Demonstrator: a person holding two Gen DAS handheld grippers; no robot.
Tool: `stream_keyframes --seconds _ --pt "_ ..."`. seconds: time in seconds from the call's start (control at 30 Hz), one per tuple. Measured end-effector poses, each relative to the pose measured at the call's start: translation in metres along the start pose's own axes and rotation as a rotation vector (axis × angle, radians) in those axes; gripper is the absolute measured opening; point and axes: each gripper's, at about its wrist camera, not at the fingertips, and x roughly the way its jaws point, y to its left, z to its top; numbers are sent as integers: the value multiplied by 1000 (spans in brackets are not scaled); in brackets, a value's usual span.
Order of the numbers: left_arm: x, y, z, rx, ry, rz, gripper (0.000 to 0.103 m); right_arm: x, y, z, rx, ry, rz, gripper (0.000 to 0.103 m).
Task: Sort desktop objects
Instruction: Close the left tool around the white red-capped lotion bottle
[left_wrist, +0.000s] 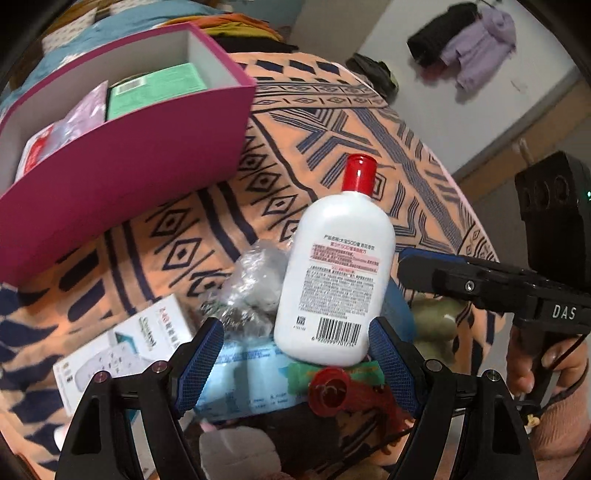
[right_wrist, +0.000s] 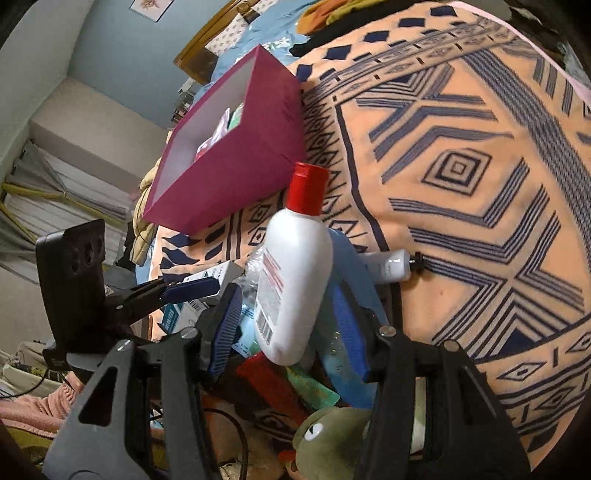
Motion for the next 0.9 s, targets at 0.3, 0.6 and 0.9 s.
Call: stream_keyframes --seconds 0.3,0.6,0.9 --pt "25 -10 16 47 103 -45 83 9 -9 -4 32 -1 9 54" --pt "48 -6 28 42 206 -124 83 12 -9 -2 31 -21 12 54" --pt "58 -4 34 21 221 -177 81 19 -2 5 -4 -25 7 54"
